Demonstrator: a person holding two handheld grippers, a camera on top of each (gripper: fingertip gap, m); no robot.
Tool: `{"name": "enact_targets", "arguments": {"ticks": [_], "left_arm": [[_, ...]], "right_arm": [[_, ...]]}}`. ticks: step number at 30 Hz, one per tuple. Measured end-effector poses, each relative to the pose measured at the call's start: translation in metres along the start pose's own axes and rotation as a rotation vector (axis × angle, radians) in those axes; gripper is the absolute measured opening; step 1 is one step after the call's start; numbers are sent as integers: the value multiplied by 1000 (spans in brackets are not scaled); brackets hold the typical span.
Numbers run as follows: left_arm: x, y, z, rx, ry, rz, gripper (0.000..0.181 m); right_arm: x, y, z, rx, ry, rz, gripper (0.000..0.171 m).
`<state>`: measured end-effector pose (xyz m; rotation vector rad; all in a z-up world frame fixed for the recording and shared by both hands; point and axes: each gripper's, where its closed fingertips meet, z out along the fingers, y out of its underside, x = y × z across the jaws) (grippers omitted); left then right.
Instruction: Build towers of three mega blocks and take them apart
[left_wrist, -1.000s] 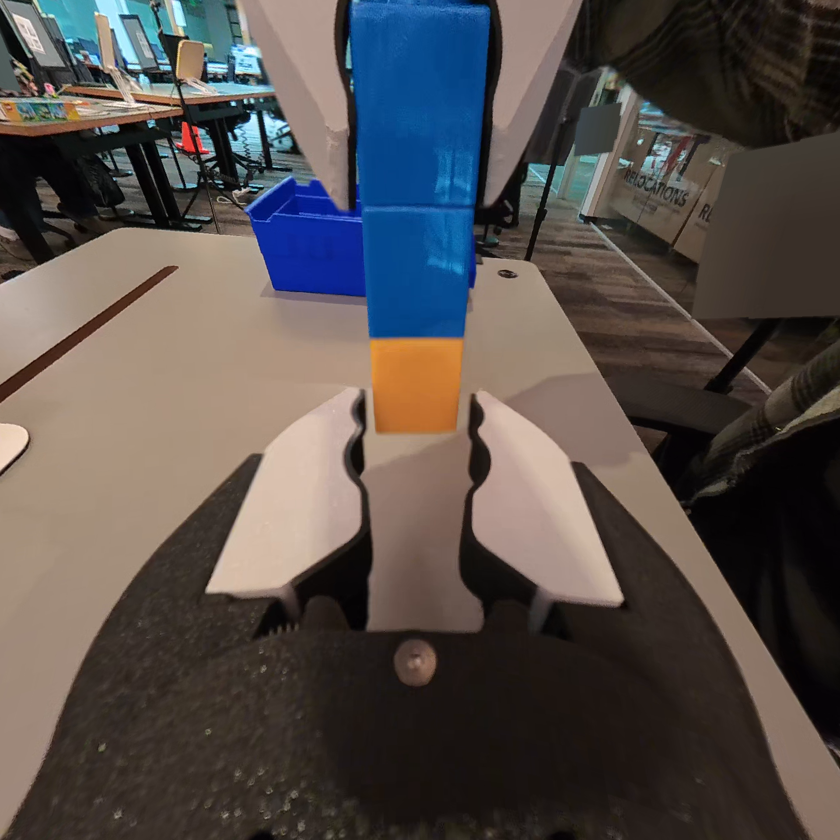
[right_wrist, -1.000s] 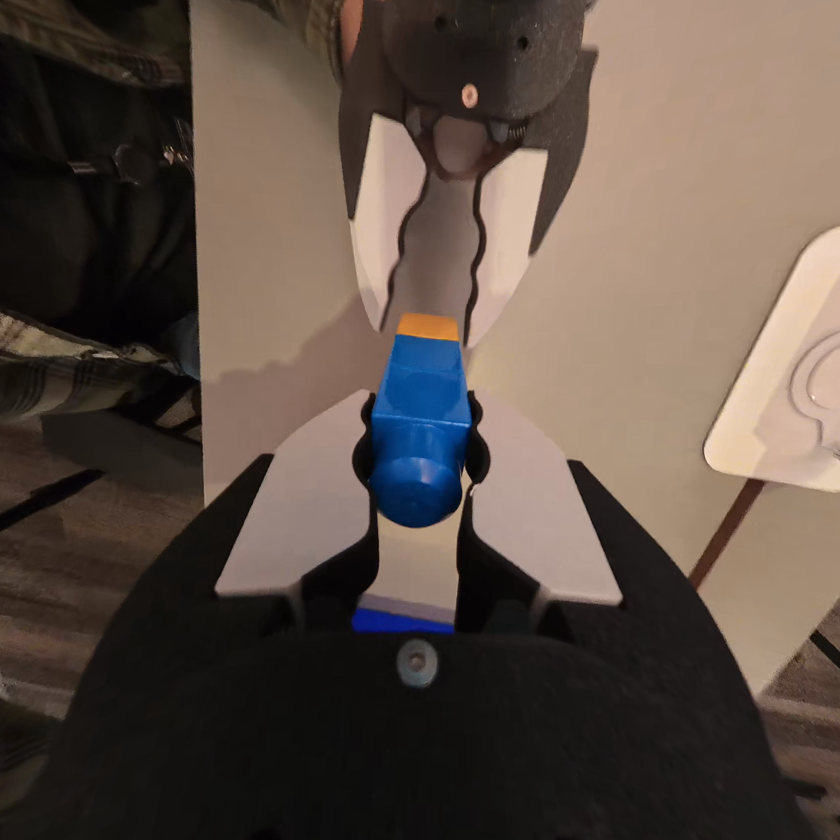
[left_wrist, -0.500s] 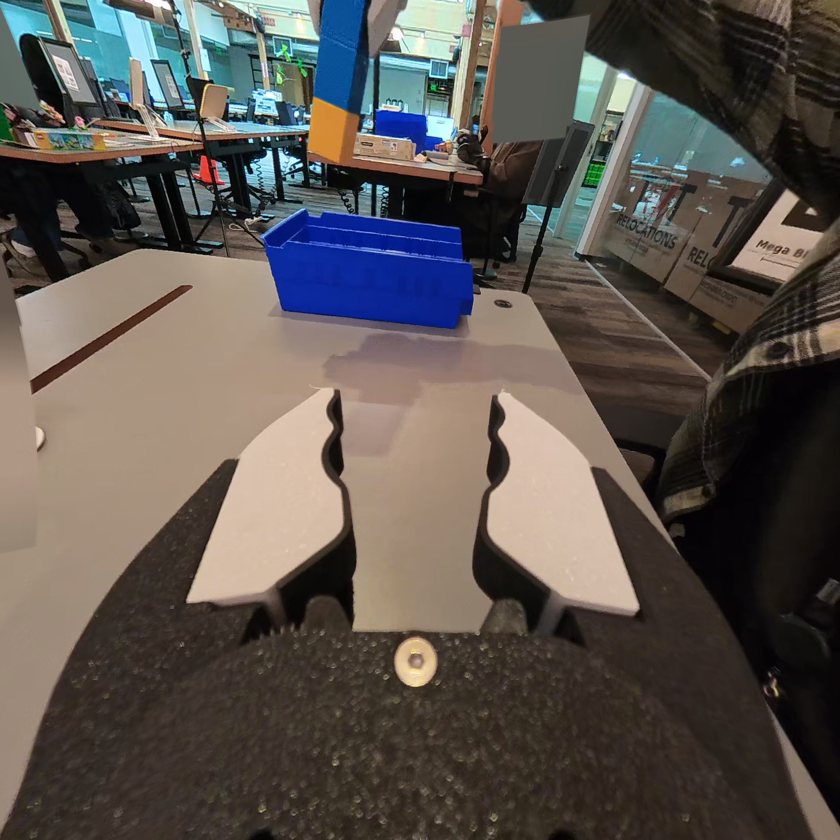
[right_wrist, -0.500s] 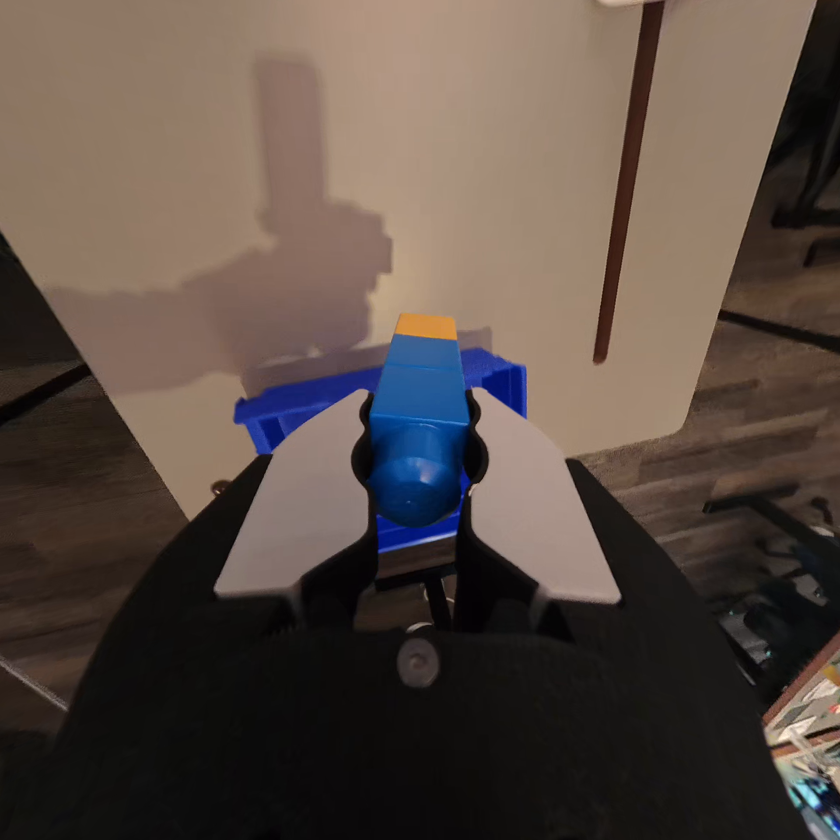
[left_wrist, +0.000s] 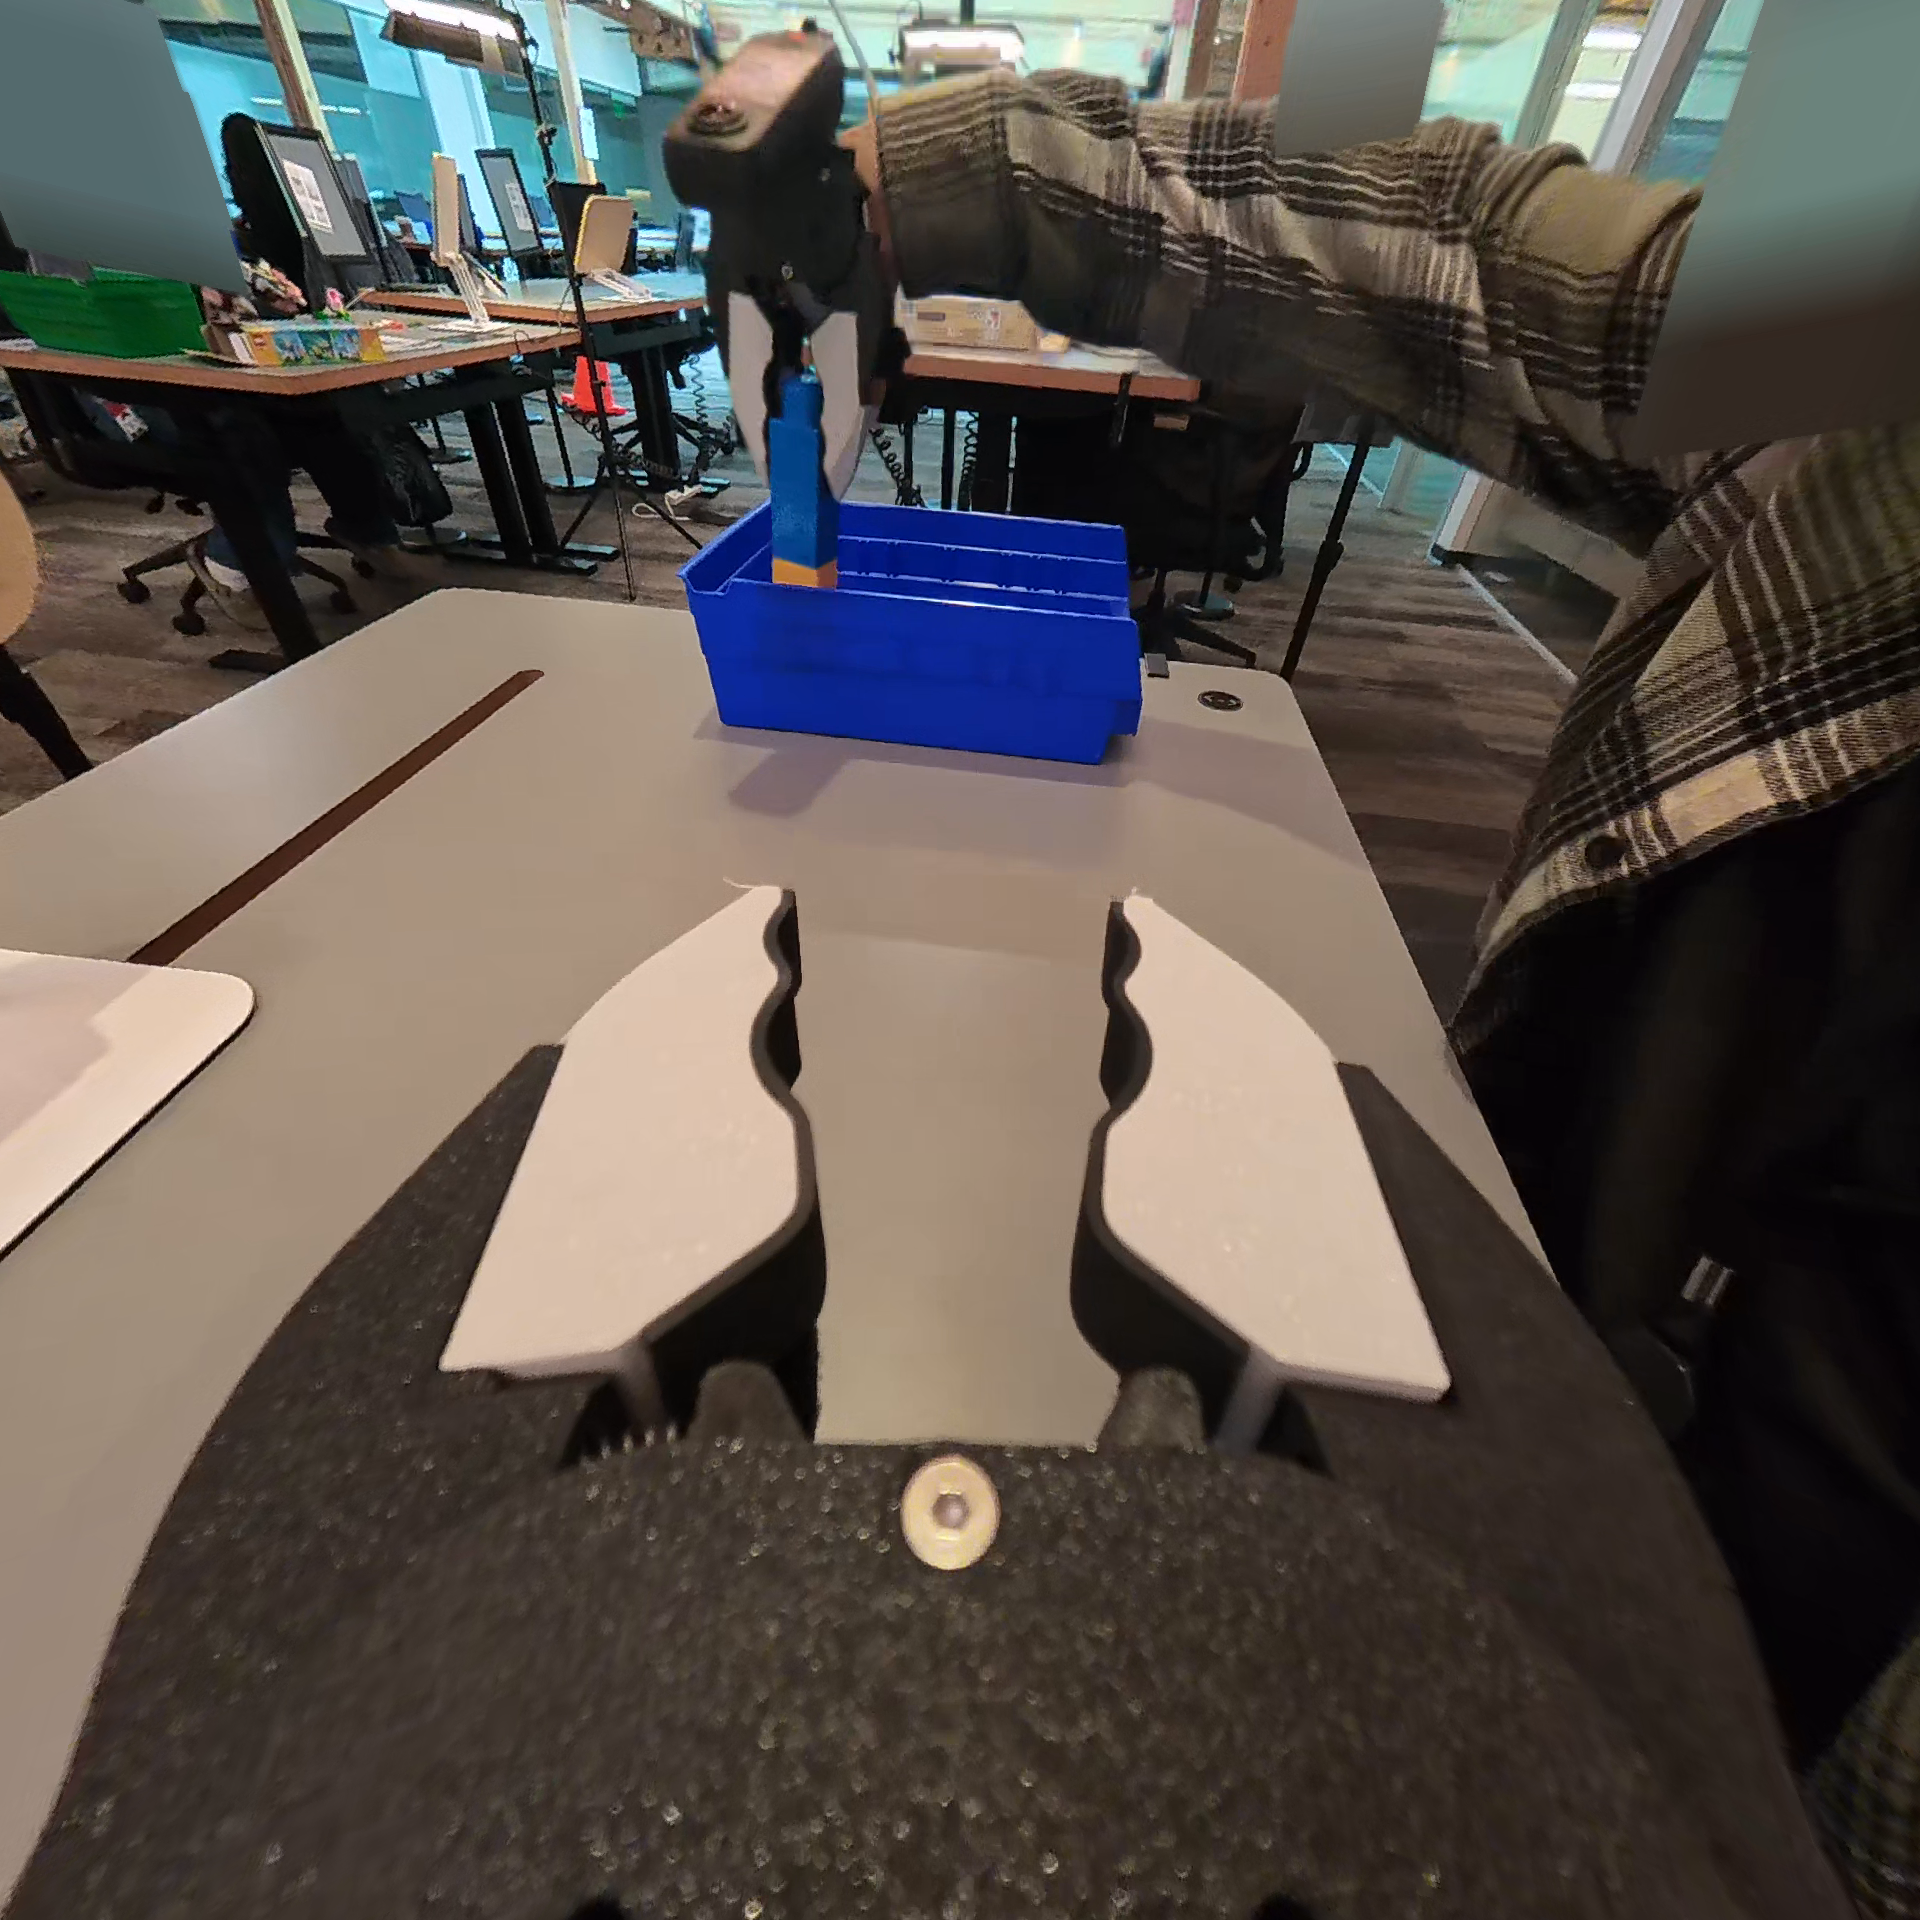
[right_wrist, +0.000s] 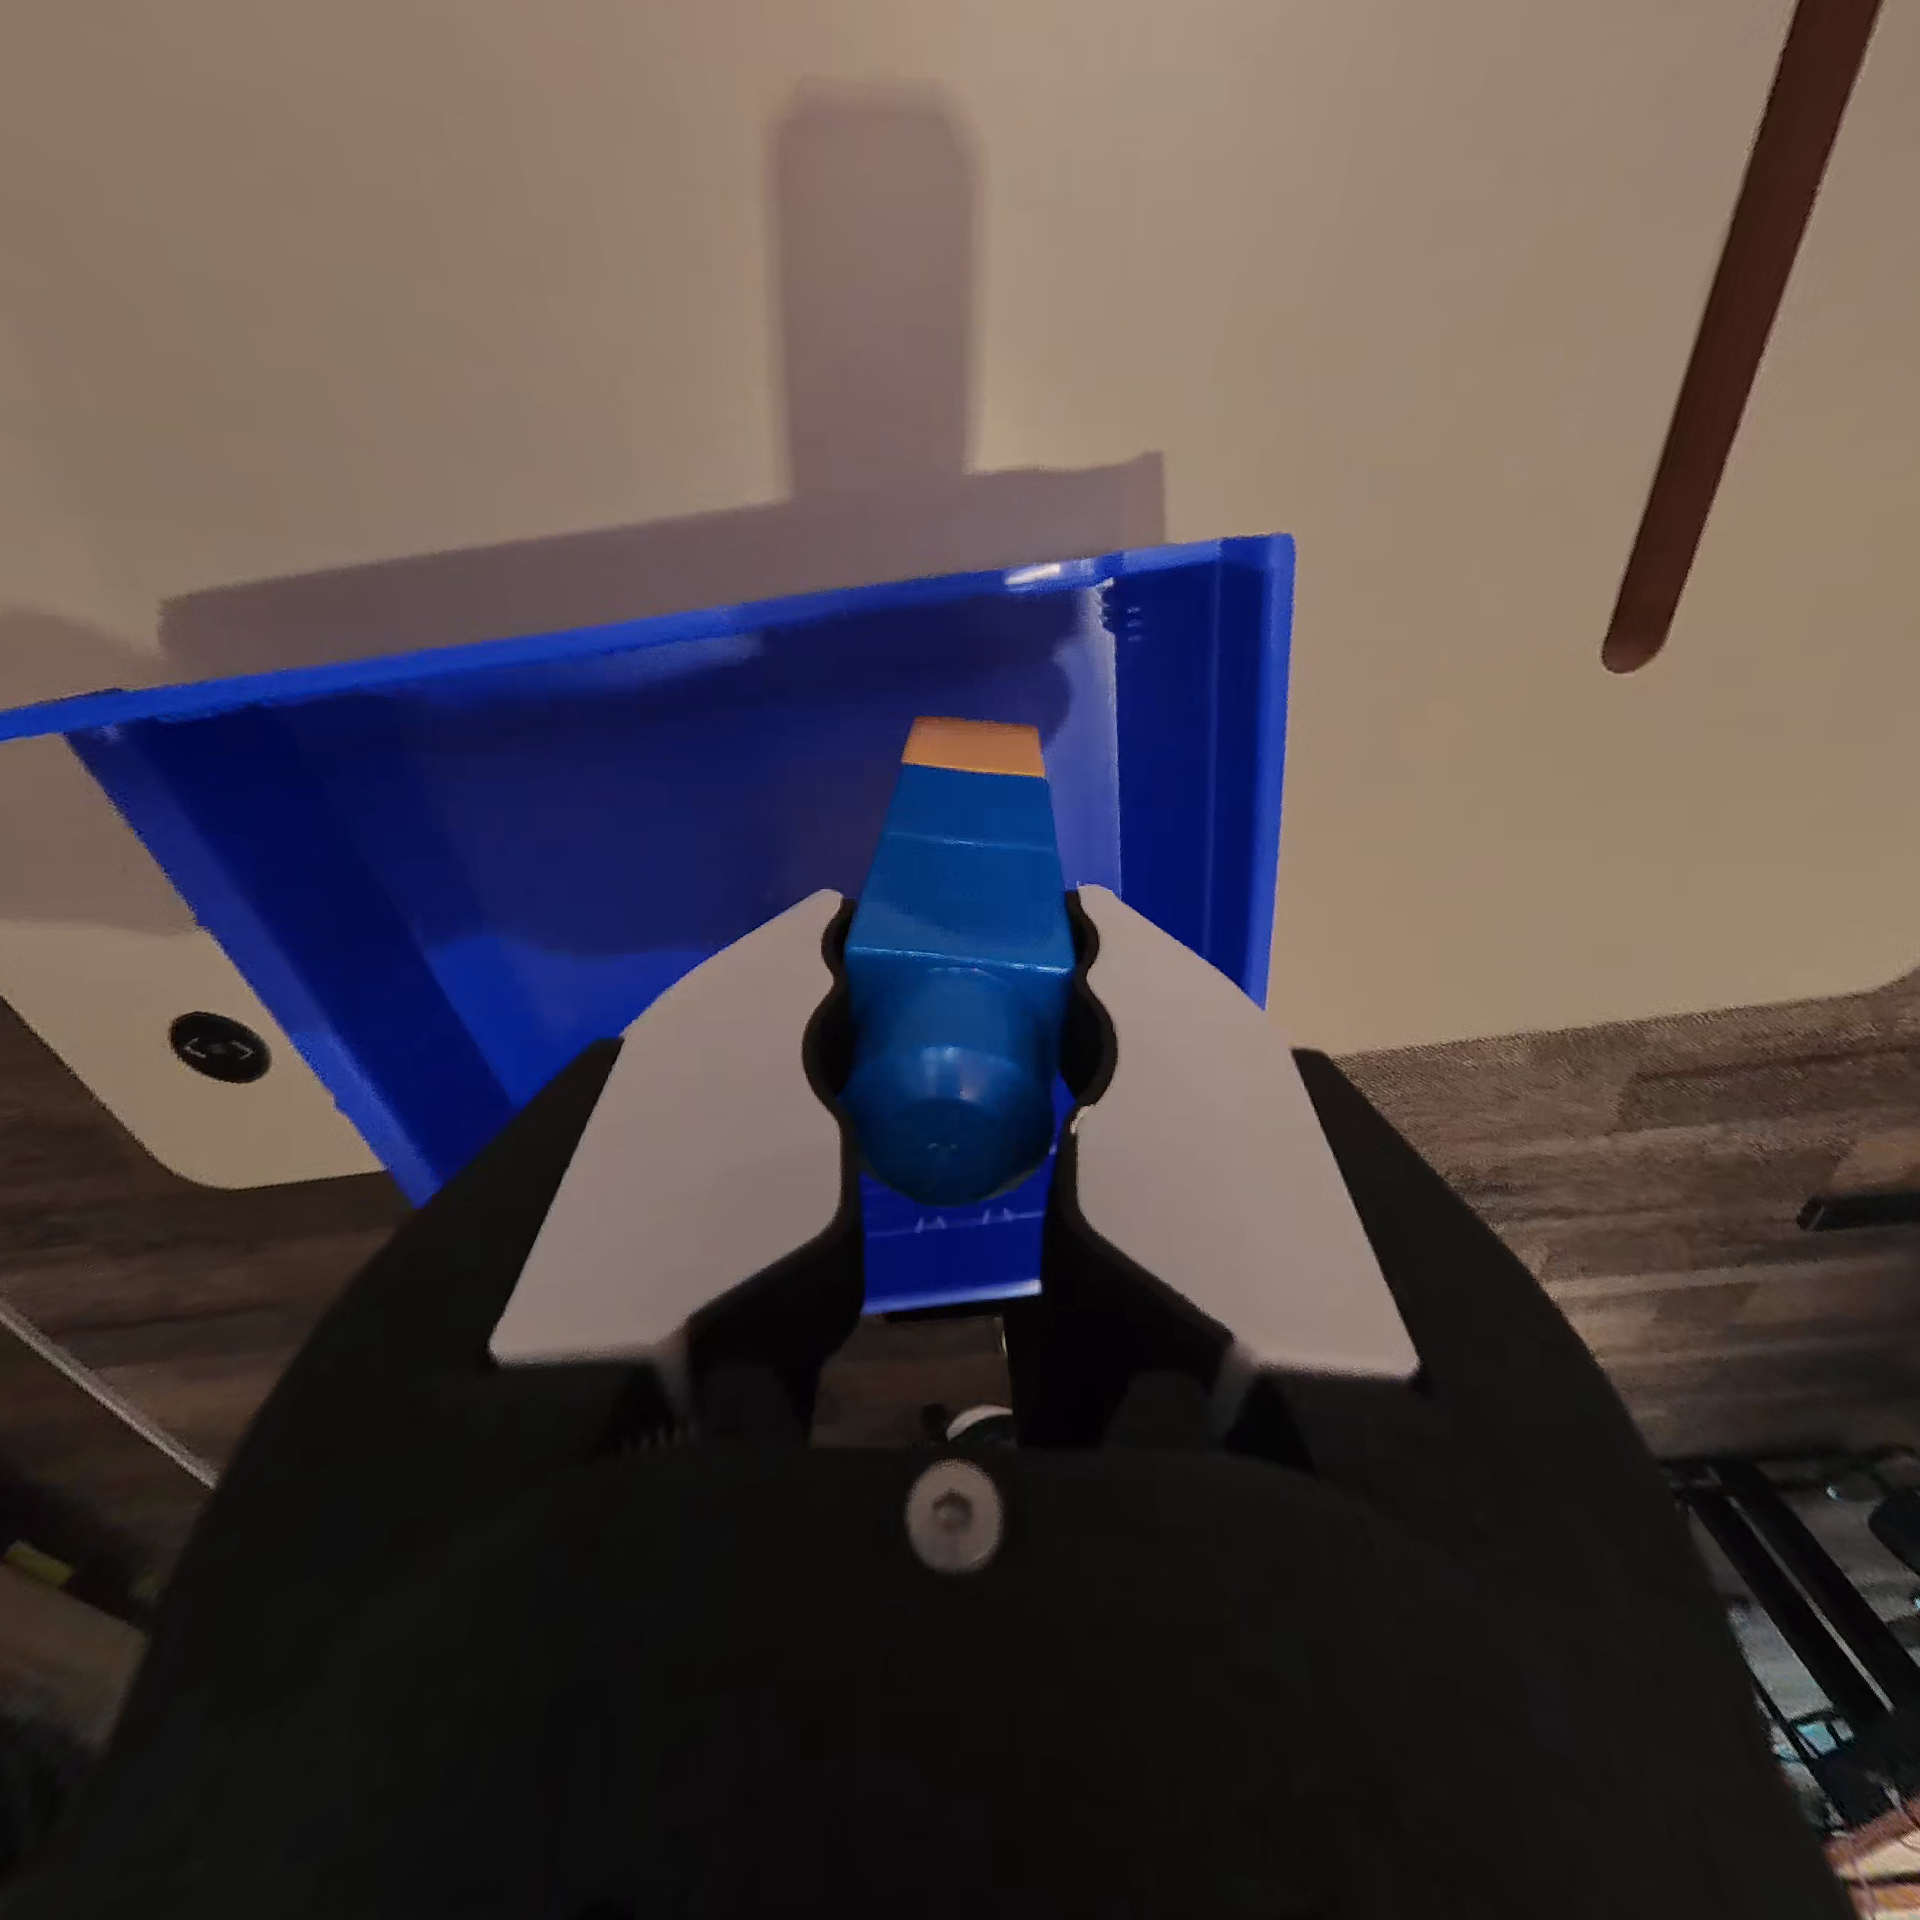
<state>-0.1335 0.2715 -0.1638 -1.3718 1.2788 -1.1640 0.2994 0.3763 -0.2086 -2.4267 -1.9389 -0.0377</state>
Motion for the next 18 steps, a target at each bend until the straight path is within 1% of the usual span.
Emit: {"name": "enact_targets", "arguments": {"ticks": [3,6,12,18], "left_arm": [[3,3,4,-31,-2,9,55],[5,4,6,-52,-6,16,55],[3,4,7,-63,-15,19,55],[2,5,8,-72,-19,23,55]], "right_arm": [[4,1,19,-3,-24,-15,37],[8,0,31,2,-38,-29,37],[10,-6,43,18,-60,-82,37],[11,-5,55,-15,-74,-125,37]]}}
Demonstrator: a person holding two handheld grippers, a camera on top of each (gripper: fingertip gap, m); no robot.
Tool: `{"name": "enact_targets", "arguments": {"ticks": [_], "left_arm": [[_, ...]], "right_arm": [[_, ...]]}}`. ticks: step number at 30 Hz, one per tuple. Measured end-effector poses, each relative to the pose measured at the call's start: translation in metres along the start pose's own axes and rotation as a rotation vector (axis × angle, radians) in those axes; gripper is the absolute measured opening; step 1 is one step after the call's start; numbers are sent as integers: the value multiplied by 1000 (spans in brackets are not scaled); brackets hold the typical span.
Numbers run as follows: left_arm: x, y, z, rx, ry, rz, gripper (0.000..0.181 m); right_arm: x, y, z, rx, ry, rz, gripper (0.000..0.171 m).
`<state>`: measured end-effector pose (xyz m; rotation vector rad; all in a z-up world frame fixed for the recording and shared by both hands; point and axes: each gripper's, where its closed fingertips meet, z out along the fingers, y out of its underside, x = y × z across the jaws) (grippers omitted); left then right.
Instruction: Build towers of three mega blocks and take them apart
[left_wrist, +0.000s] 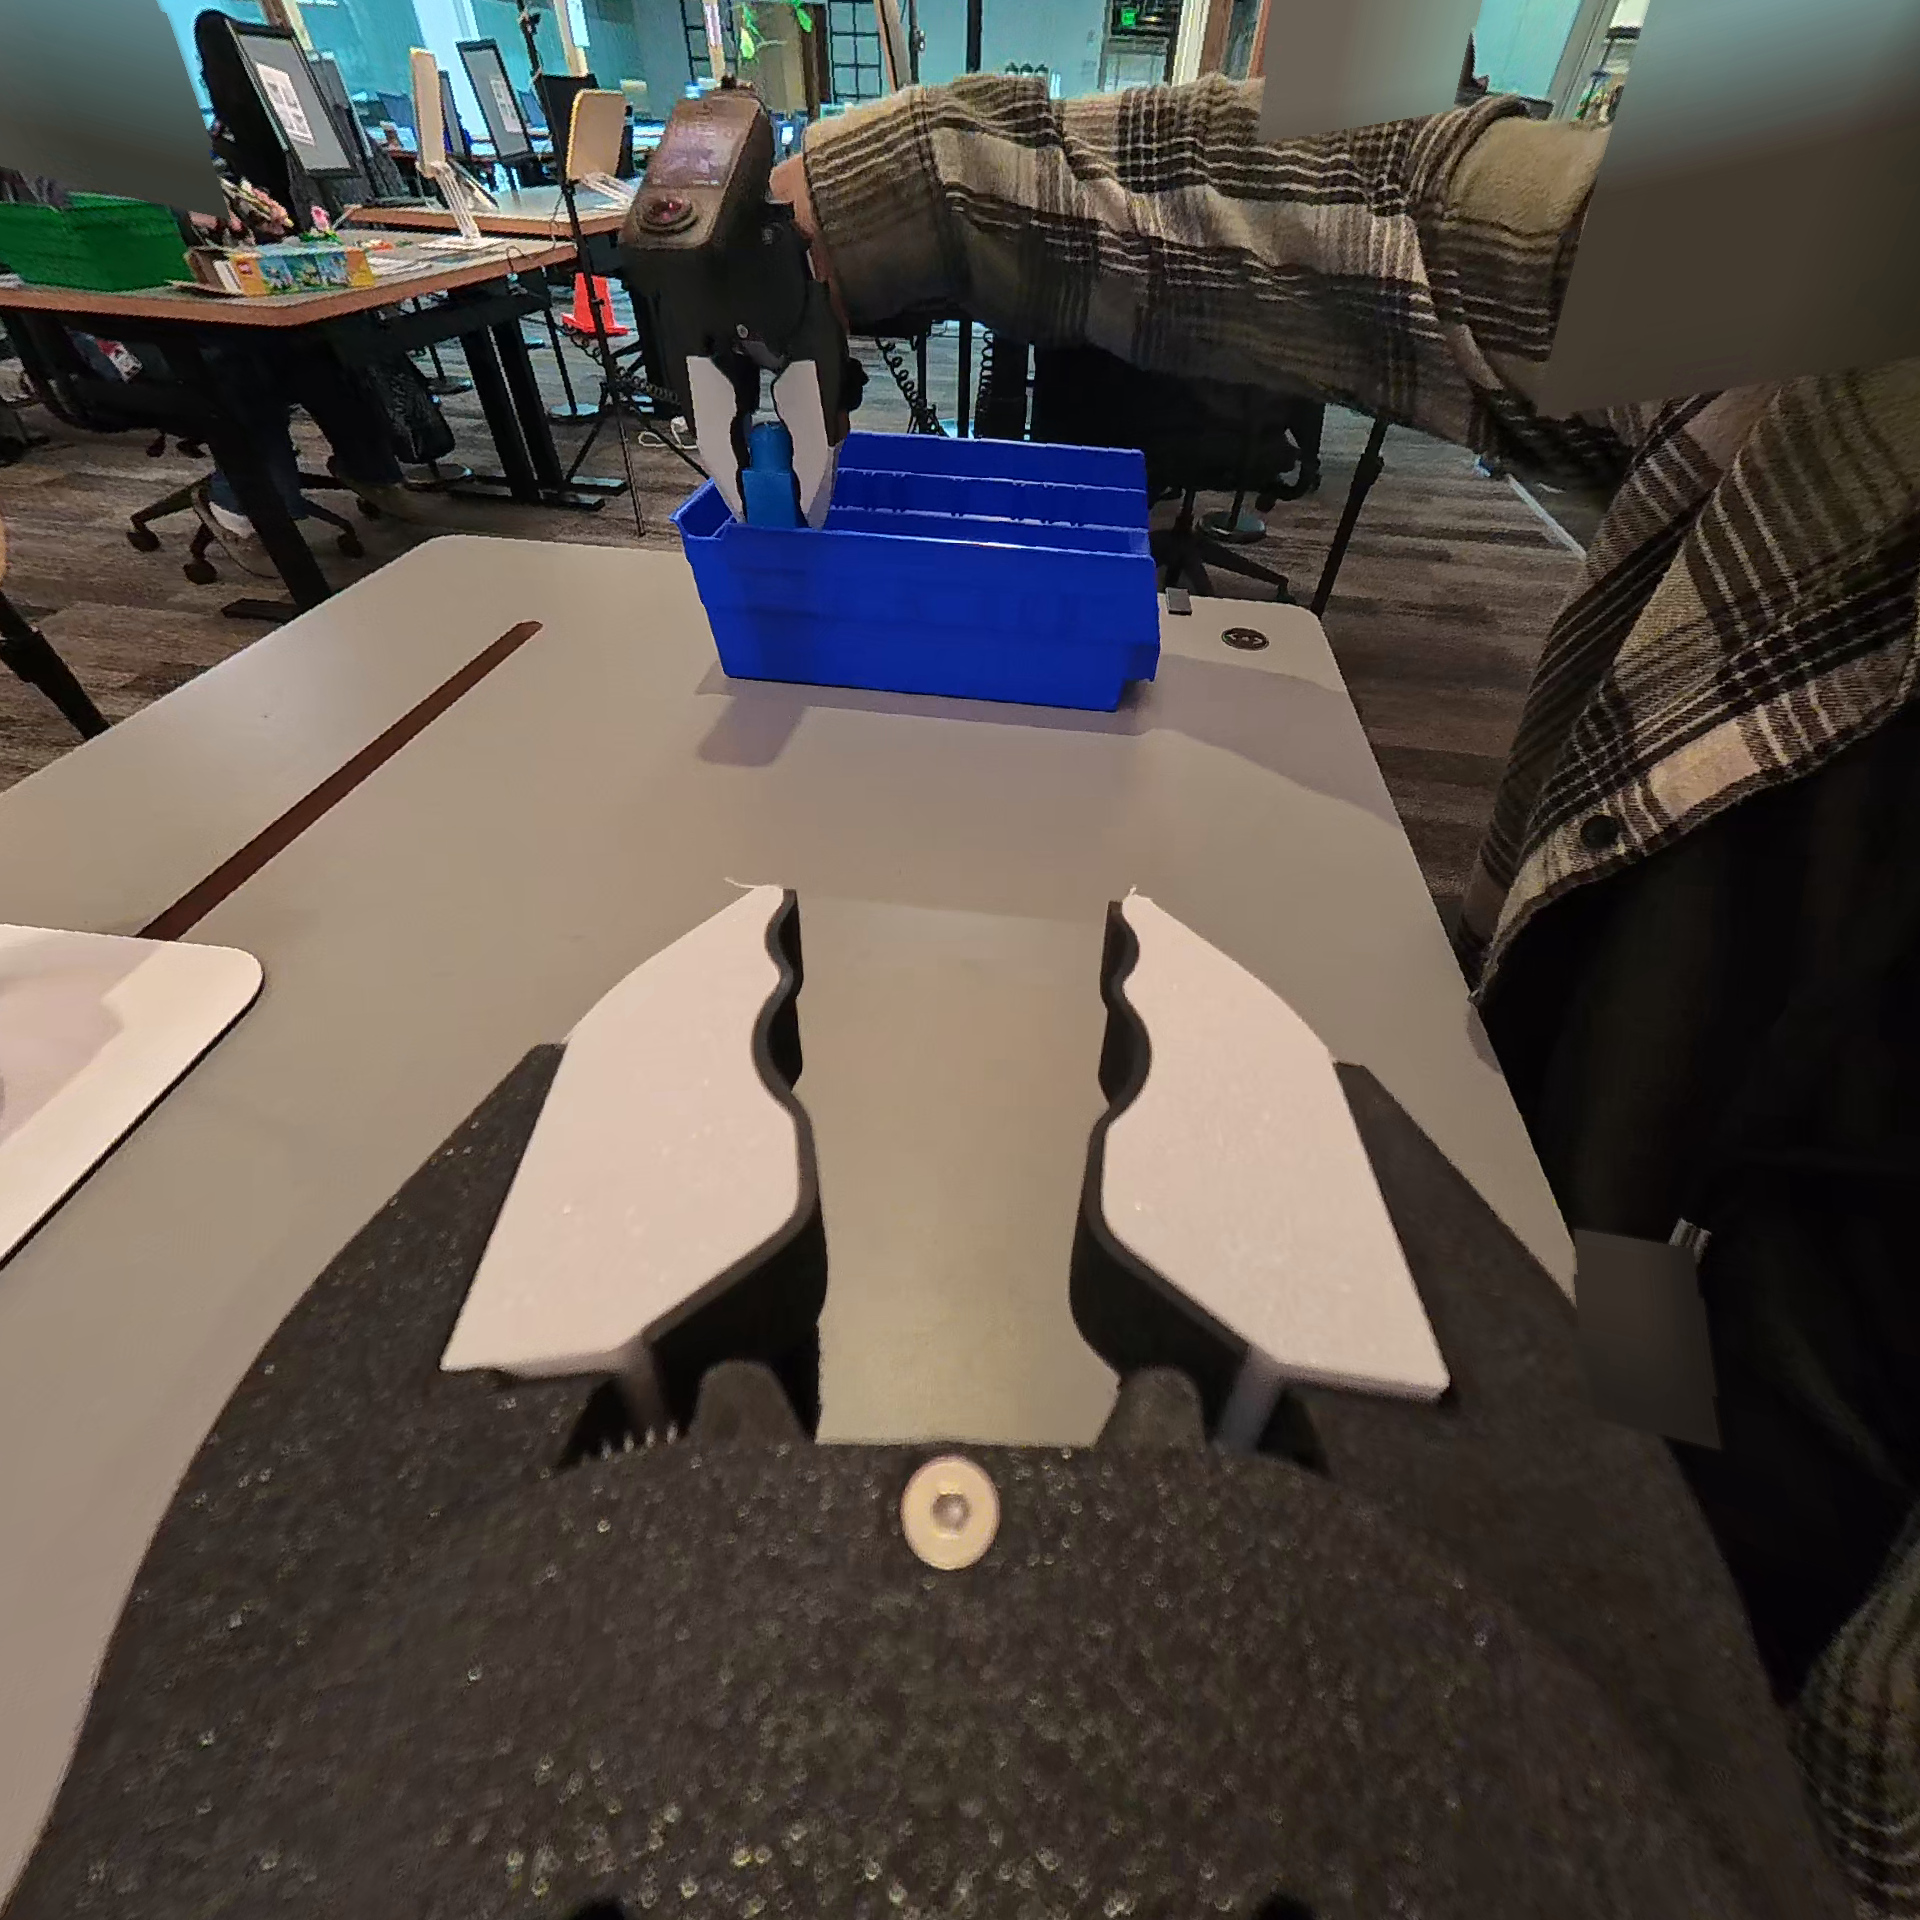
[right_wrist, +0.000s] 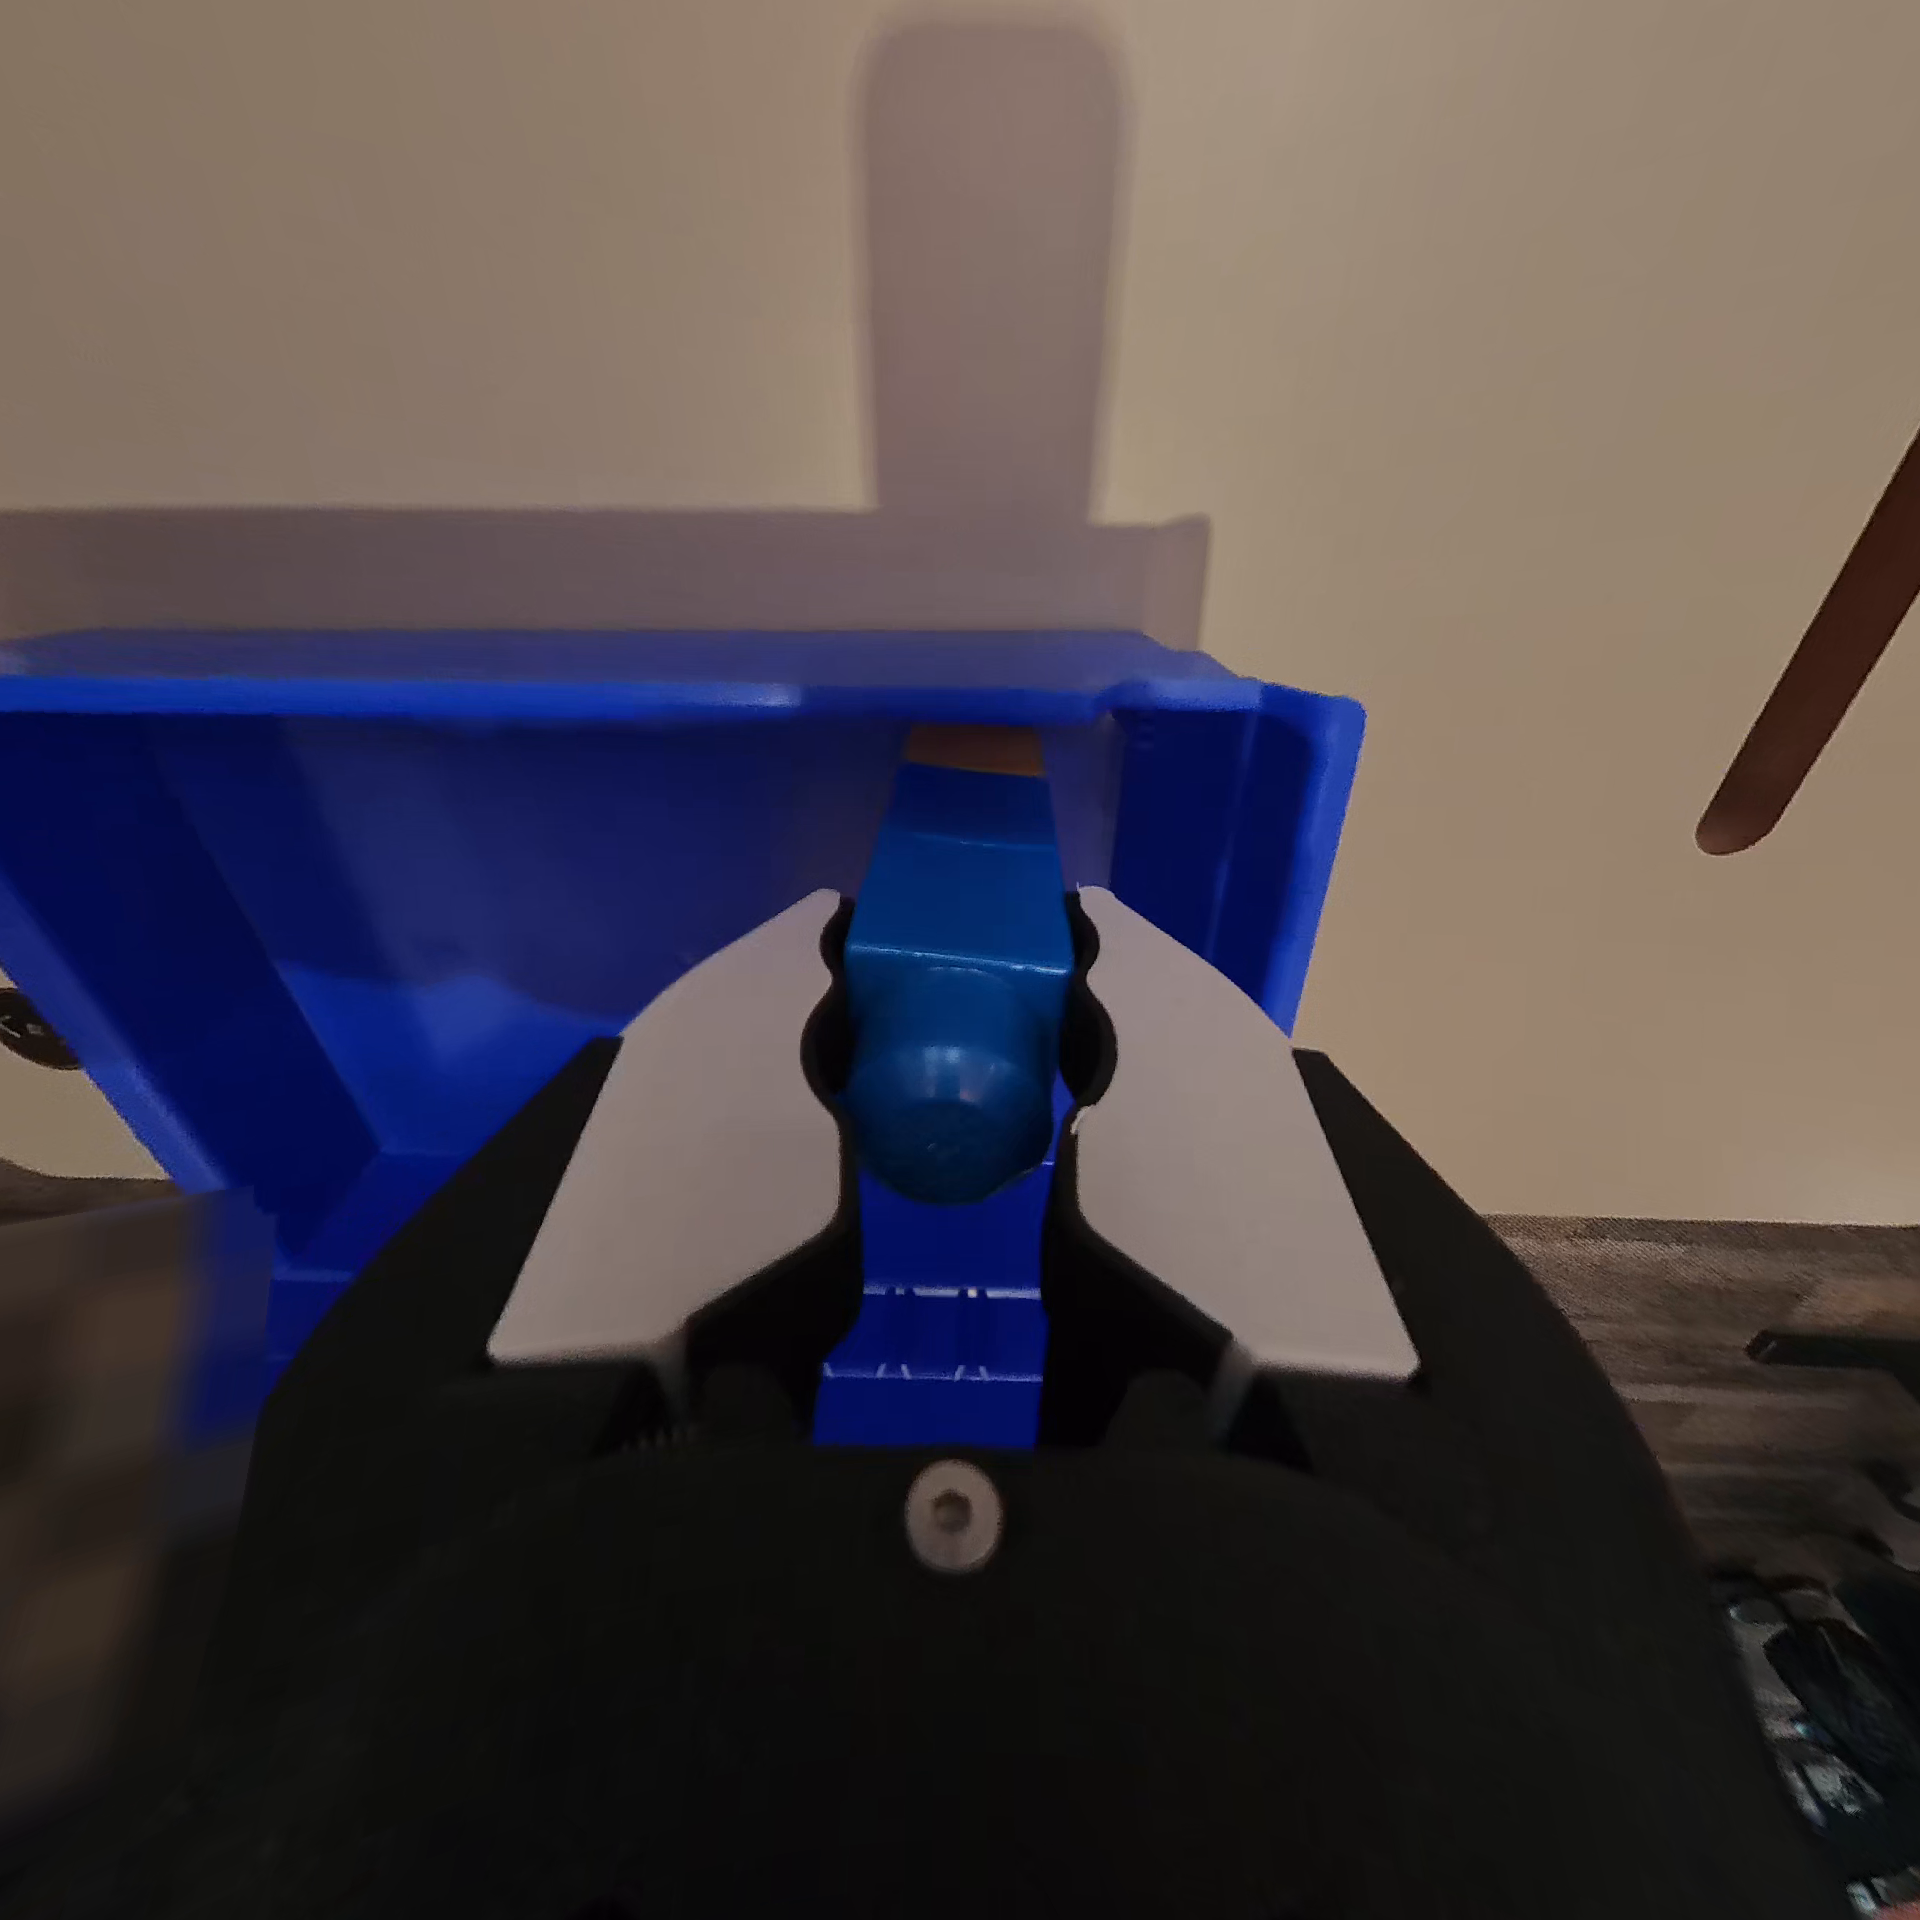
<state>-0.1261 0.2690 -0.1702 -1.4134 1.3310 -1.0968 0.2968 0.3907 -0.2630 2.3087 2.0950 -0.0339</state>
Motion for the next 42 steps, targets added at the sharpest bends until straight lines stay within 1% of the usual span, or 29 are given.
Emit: {"name": "enact_targets", "arguments": {"ticks": [5,11,15,19,24,31,33,35,39,42], "left_arm": [[-1,2,0,-4,0,-3,55],[-2,4,0,-9,-2,-9,56],[-3,4,0,-5,-1,-8,56],[-3,3,-2,-3,0,-9,57],[-1,0,-8,11,-6,0,59],[2,3,-25,32,-22,1,62],[2,5,-31,36,-29,3,62],[2,6,-37,40,-36,2,63],[0,8,-52,63,-51,-6,64],[-3,9,-65,80,-76,-2,64]], "right_arm": [[3,-3,4,4,-8,-25,38],[6,1,3,-33,6,4,38],[3,1,-3,-9,6,39,50],[0,3,-12,-15,28,54,67],[0,3,-45,12,115,115,90],[-2,-28,-111,232,314,278,127],[-6,-37,-125,289,366,333,134],[-12,-48,-134,345,404,398,146],[-32,-74,-143,456,461,510,146],[-47,-93,-147,533,540,596,146]]}}
